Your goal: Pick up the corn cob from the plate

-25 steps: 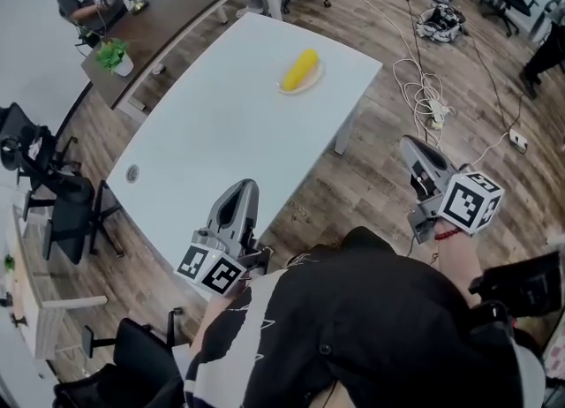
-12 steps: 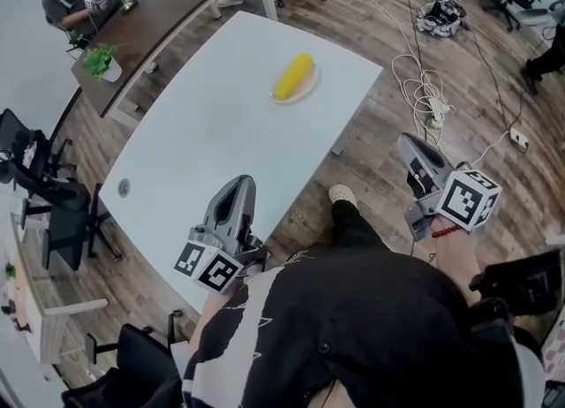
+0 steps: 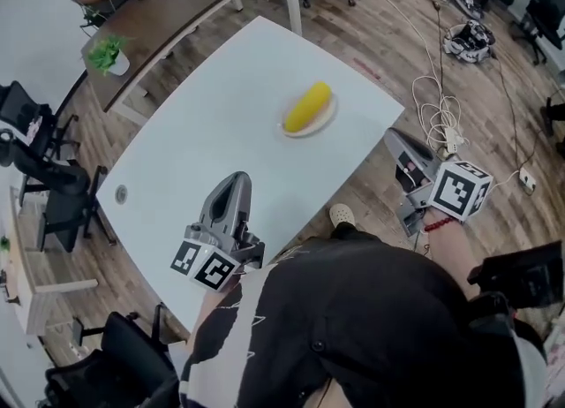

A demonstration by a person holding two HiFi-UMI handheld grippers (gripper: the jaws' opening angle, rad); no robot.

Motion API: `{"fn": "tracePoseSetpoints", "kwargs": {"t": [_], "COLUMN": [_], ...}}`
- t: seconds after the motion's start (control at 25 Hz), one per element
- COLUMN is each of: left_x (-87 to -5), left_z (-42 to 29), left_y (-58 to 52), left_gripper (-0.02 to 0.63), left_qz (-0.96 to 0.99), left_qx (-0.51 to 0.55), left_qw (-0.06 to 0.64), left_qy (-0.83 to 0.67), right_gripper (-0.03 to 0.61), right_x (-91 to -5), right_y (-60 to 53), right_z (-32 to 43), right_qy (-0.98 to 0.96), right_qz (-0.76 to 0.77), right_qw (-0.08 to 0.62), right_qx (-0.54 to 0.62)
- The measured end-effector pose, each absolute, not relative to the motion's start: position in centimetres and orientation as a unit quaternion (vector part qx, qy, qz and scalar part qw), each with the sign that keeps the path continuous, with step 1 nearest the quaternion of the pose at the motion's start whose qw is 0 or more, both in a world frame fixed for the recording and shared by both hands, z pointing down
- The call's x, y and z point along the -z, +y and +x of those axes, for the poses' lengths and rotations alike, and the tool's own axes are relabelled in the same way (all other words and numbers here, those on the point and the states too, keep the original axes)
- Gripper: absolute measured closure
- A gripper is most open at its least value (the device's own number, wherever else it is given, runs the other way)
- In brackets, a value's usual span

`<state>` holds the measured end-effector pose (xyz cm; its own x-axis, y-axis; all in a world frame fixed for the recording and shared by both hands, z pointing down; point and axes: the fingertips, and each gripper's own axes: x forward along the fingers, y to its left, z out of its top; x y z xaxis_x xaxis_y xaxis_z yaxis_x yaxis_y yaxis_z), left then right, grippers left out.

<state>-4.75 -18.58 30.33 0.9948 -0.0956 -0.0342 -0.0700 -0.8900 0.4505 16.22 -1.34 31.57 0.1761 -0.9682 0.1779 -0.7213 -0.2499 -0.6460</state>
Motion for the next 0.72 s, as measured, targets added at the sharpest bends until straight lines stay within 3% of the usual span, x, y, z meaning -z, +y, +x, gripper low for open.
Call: {"fn": "tracePoseSetpoints", "kwargs": {"t": [0.4,0.72], "left_x": [-31.9,-33.5], "left_z": [-3.2,-4.1], "left_y": [-22.9,-23.6], "left_gripper": [0.598,0.598], "left_qz": [0.957,0.926], "left_qx": [0.027,0.026], "left_qw": [0.237,0.252], "left_qy": [-0.168,-0.28], "right_gripper": [0.565,0.565], "right_x": [-33.0,-36.9], "right_y": [-13.1,-19.1], "right_z": [22.0,22.4], "right_qy": [0.658,0.7], "right_qz": [-0.652,-0.582], "right_qw": [0.186,0.133], "right_qx": [0.327,0.391]}}
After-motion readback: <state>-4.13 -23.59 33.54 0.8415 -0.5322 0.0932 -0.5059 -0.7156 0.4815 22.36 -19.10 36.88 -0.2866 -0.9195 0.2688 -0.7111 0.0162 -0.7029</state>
